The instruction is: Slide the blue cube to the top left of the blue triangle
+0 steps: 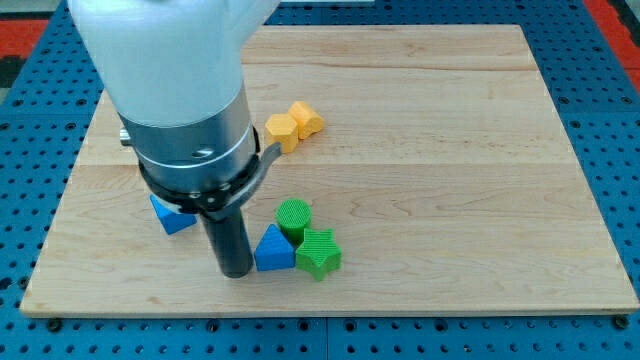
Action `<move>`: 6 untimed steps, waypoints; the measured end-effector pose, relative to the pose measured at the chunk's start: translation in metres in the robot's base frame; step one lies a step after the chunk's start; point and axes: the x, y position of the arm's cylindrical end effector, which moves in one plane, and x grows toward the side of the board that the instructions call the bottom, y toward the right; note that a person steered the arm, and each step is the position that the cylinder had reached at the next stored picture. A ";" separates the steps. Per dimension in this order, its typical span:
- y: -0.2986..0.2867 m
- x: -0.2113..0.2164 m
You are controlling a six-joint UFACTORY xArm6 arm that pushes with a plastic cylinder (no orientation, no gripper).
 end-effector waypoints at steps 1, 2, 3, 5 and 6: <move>-0.120 -0.004; -0.127 -0.061; -0.084 -0.082; -0.062 -0.053; -0.050 -0.052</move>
